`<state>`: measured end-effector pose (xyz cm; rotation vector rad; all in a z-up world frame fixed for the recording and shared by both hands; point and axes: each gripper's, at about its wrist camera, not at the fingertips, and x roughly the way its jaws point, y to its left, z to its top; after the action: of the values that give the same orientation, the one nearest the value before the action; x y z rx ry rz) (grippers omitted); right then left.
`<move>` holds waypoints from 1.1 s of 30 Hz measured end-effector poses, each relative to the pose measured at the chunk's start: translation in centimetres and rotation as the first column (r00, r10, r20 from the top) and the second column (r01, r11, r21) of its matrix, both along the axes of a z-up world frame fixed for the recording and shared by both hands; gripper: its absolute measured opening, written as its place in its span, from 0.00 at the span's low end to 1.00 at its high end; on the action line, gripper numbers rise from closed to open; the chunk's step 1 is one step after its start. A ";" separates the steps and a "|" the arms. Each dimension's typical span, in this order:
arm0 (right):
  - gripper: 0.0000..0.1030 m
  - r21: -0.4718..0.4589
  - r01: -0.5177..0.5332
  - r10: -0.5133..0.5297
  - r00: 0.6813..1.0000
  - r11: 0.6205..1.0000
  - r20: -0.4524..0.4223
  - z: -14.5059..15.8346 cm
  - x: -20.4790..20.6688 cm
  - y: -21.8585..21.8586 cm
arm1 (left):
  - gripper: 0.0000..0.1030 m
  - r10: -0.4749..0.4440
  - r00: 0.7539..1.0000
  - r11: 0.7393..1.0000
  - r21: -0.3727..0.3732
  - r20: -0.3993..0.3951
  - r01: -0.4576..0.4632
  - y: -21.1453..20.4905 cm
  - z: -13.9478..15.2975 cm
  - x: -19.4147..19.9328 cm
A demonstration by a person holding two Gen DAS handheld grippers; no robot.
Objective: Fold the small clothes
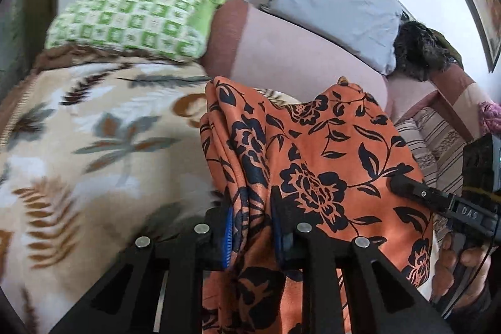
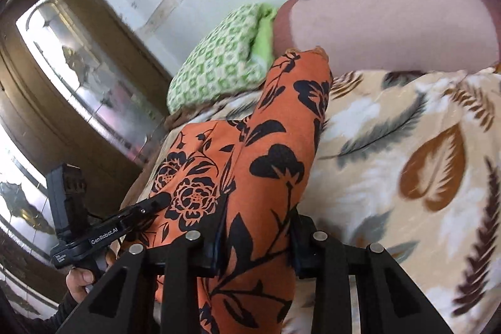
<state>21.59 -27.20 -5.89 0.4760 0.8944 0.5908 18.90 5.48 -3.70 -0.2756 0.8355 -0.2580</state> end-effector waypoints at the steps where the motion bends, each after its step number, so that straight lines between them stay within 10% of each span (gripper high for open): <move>1: 0.33 0.000 0.012 -0.012 1.000 1.000 -0.007 -0.9 0.3 -0.7 | 0.22 -0.004 1.000 1.000 0.003 -0.006 0.004 -0.9 -1.0 0.9; 5: 0.38 -0.034 0.129 -0.133 0.954 0.991 -0.268 -9.5 1.6 -3.9 | 0.26 0.011 0.977 0.997 0.075 -0.211 0.005 -3.3 -8.4 4.1; 7: 0.68 -0.176 0.171 -0.228 0.890 0.969 -0.394 -13.2 0.4 -4.7 | 0.41 0.004 0.952 0.999 0.048 -0.306 0.012 -2.6 -10.8 4.0; 12: 0.70 -0.162 0.240 -0.275 0.929 0.957 -0.249 -9.2 -1.9 -6.1 | 0.55 0.050 0.978 0.996 0.086 -0.204 -0.033 0.3 -6.3 0.9; 18: 0.73 0.113 0.096 -0.073 0.978 0.989 -0.194 -6.0 -2.2 -1.8 | 0.62 -0.036 0.985 0.990 0.130 -0.170 0.059 -1.6 -5.1 -2.0; 23: 0.72 0.088 0.238 -0.188 0.906 0.967 -0.380 -10.6 -2.5 -2.5 | 0.63 -0.022 0.939 0.972 0.214 -0.344 0.101 -3.7 -10.1 -1.5; 28: 0.72 -0.026 0.141 -0.143 0.964 0.990 -0.225 -4.6 -0.3 0.0 | 0.63 -0.010 0.953 0.972 0.220 -0.302 0.080 -3.4 -9.0 -1.9; 33: 0.74 -0.051 0.191 -0.197 0.933 0.980 -0.300 -8.3 5.3 -0.6 | 0.63 -0.010 0.950 0.974 0.211 -0.313 0.079 -3.4 -9.9 -1.7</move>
<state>26.92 -27.82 -14.15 0.6401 1.1296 0.3298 17.20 2.09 -13.62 -0.0879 1.1744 -0.1631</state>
